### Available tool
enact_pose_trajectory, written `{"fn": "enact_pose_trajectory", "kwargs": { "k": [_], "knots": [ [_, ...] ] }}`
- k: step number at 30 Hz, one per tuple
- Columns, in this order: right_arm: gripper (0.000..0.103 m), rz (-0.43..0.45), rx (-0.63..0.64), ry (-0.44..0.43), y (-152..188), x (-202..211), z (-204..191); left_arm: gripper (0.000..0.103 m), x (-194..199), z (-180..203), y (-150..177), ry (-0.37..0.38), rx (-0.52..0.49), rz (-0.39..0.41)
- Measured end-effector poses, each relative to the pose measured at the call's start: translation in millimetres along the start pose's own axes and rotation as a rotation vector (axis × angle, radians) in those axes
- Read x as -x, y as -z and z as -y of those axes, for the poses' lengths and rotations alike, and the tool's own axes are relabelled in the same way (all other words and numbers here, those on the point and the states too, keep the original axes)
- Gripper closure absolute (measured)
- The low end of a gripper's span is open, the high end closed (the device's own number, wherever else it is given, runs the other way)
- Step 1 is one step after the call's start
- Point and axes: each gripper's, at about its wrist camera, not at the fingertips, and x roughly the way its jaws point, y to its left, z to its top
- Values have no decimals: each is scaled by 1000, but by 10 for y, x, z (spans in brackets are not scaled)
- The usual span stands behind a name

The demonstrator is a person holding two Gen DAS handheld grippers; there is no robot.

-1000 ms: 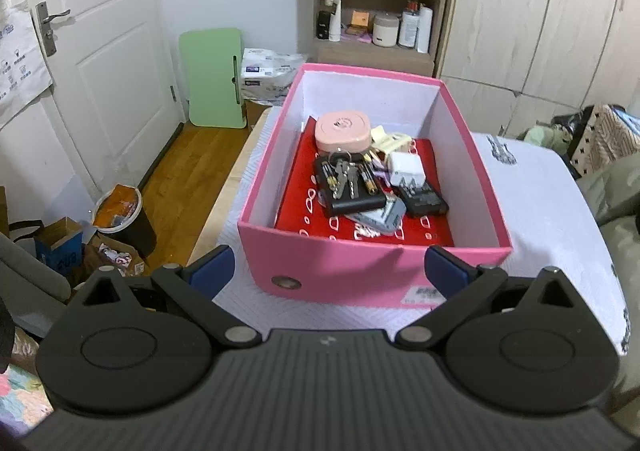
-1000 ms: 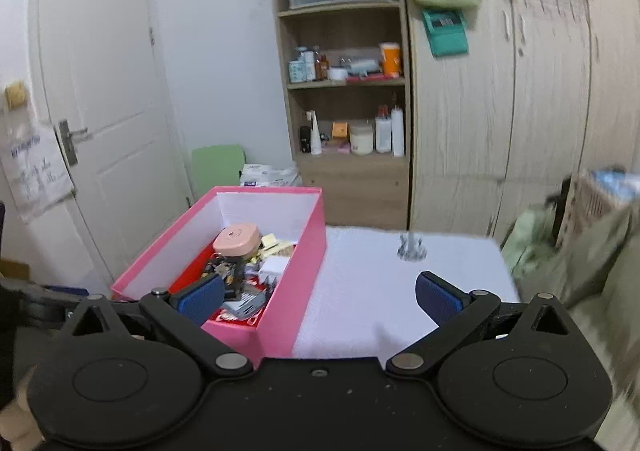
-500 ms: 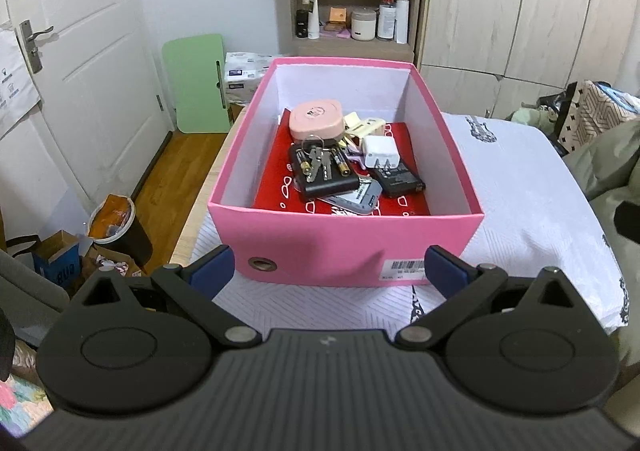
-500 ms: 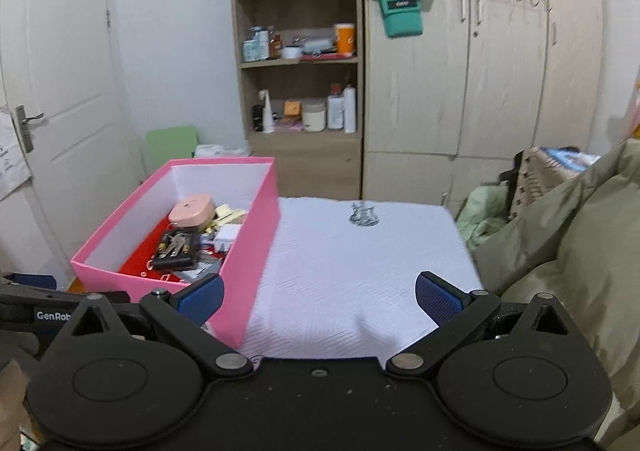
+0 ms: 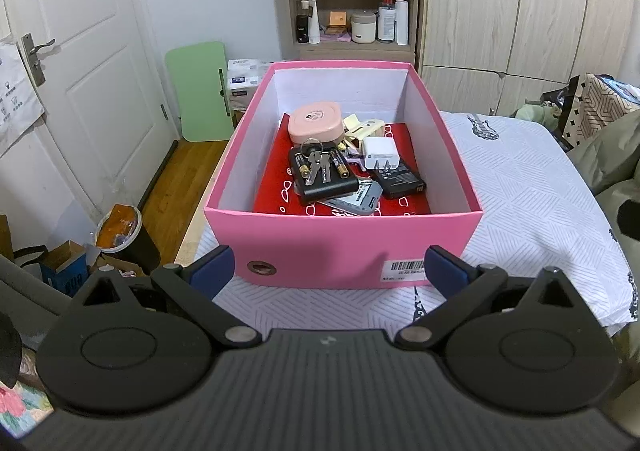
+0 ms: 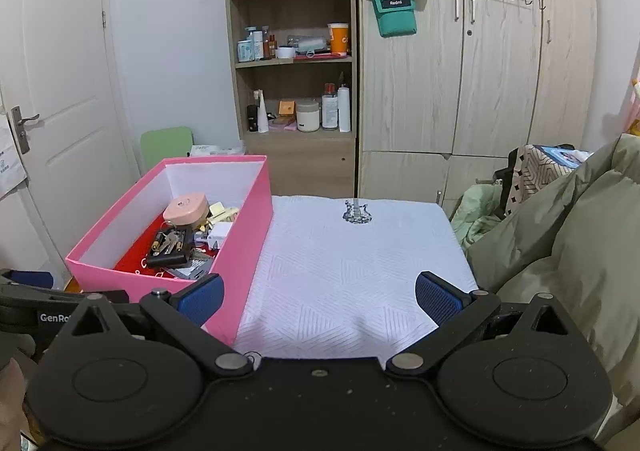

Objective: Organize rigid objects

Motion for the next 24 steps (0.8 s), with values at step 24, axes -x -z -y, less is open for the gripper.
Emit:
{"fn": "enact_pose_trajectory", "kwargs": {
  "k": [24],
  "knots": [
    [0,-23,2,36,42,-8,16,0,-17,-34,-5,1,10,9]
  ]
}}
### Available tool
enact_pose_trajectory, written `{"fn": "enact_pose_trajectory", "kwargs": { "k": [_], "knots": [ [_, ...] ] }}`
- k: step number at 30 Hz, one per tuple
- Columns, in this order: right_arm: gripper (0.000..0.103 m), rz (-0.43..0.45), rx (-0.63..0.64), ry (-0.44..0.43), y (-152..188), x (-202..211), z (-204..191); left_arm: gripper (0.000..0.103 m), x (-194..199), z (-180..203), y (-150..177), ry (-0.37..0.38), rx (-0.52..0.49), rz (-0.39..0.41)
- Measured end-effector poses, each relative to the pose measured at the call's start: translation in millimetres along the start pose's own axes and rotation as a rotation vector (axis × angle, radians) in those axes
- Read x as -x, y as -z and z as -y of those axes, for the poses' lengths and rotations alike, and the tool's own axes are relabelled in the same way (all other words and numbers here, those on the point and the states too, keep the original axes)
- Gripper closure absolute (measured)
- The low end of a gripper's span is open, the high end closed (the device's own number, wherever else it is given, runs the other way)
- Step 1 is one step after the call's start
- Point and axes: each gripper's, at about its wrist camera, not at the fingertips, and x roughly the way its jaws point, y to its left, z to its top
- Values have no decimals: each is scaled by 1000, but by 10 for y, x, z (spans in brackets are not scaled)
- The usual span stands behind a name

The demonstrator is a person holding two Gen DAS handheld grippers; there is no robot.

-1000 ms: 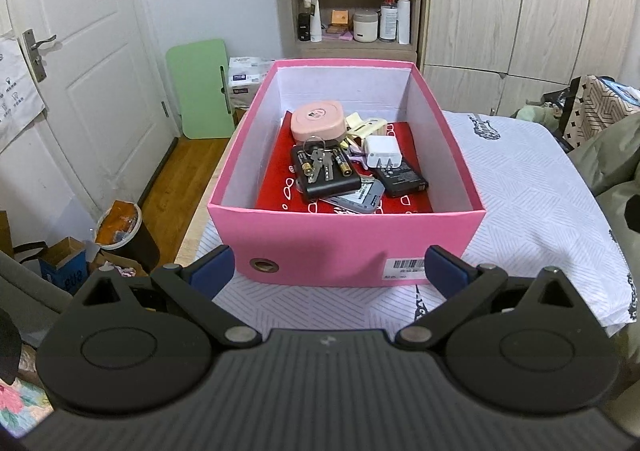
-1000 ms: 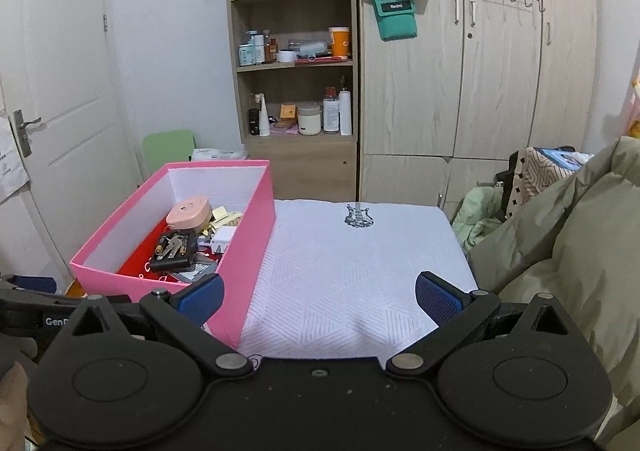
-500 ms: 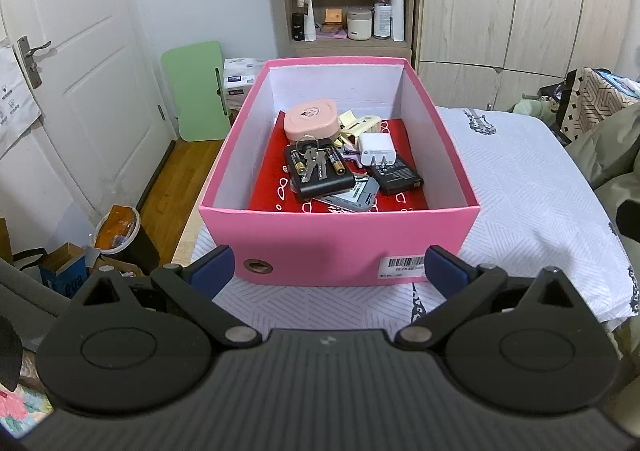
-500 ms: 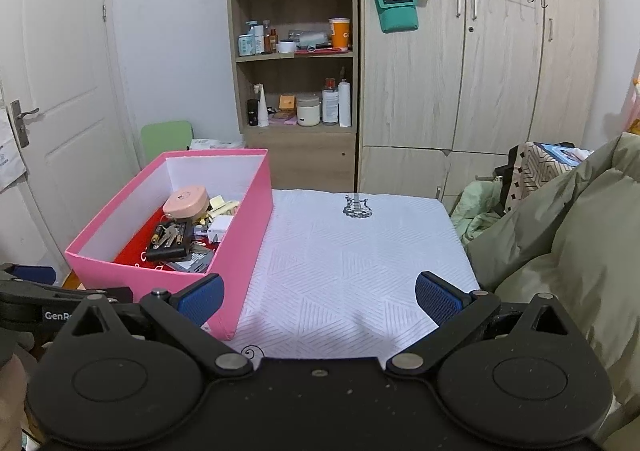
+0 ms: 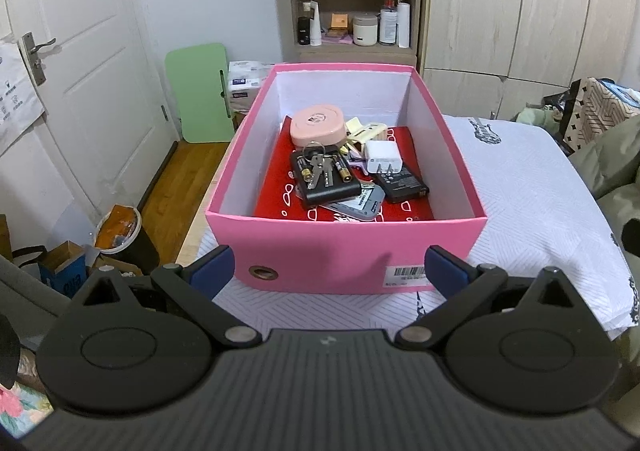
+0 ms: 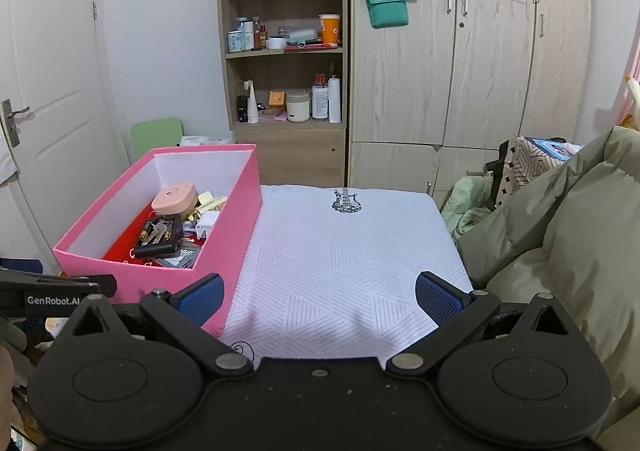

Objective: Organize rigid objects

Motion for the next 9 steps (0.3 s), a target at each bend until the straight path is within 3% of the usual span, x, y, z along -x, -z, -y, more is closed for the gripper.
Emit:
{"fn": "enact_pose_trajectory", "kwargs": {
  "k": [9],
  "knots": [
    [0,-4,-11,1,-6,-11,22,0,19,23,-1,12,-10,0]
  ]
}}
